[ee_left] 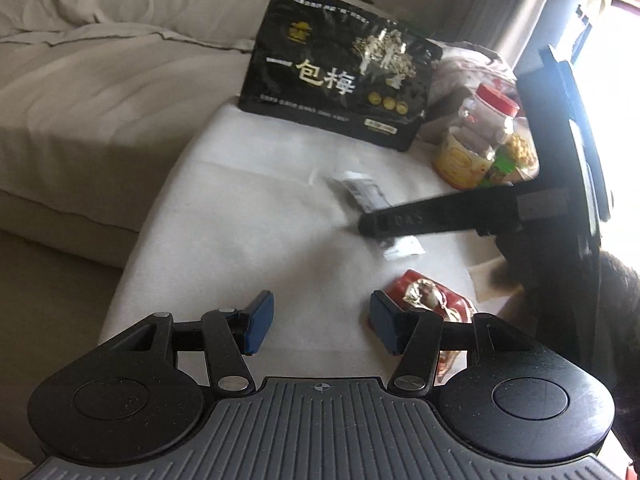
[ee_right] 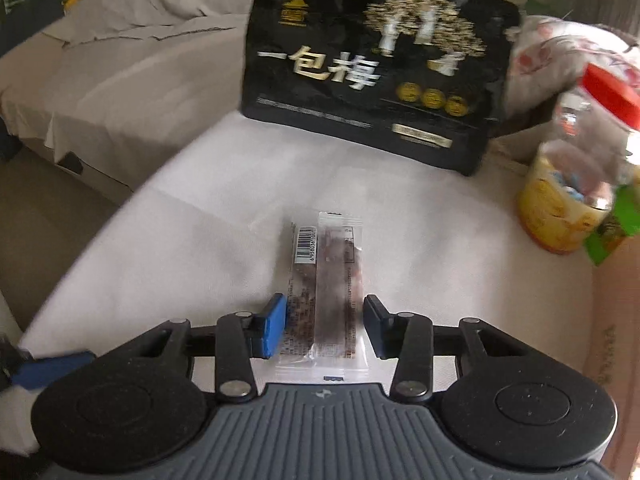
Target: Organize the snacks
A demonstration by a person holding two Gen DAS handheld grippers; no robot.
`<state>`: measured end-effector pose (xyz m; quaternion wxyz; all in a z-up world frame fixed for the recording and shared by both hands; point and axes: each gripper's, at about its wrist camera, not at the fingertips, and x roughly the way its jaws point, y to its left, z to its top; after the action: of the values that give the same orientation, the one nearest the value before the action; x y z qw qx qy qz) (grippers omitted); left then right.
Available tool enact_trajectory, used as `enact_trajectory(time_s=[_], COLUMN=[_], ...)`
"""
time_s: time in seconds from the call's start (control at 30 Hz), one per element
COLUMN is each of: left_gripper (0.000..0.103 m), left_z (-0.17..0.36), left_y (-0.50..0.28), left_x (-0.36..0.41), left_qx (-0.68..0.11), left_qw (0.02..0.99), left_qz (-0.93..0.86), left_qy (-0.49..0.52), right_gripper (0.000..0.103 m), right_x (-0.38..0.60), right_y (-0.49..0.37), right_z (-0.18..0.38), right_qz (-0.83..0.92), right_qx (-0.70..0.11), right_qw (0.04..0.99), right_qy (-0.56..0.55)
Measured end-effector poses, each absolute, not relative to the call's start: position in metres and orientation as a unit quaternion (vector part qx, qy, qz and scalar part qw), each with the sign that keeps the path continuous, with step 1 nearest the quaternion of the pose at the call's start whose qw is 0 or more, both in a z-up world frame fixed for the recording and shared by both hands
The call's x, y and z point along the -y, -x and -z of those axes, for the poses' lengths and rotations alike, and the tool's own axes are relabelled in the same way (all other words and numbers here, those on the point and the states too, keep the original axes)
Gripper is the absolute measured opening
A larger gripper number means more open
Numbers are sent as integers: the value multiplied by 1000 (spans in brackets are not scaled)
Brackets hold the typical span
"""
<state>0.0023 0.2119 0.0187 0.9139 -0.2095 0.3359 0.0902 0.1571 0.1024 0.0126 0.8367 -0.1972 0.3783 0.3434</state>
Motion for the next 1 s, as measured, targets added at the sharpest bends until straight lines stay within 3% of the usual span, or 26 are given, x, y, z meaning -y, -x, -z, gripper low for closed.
enact_trajectory(time_s=[0.5,0.57,0.63,0.7,1.0], left_gripper=[59,59,59,59,59], left_z=[-24,-25,-25,-24,-23], left_y=[-17,-21,-26,-33,-52], left_x=[-186,-181,-176,-171,-140], left_qx=[-348,-349,-351,-356,-372], left_qw=[917,917,918,917,918], left_qz=[-58,-53,-48,-44,-24], left_qy=[187,184,180,174,134], right_gripper=[42,47,66,76,85], right_x=[29,49,64,81,130], right_y=[-104,-93,-83,-74,-55], right_z=[-6,-4,-1,3,16], right_qz=[-329,-326,-317,-307,-266], right_qx=[-367,-360,-355,-350,-313], right_qw=[852,858,865,872,904], right_qy=[175,167,160,149,116])
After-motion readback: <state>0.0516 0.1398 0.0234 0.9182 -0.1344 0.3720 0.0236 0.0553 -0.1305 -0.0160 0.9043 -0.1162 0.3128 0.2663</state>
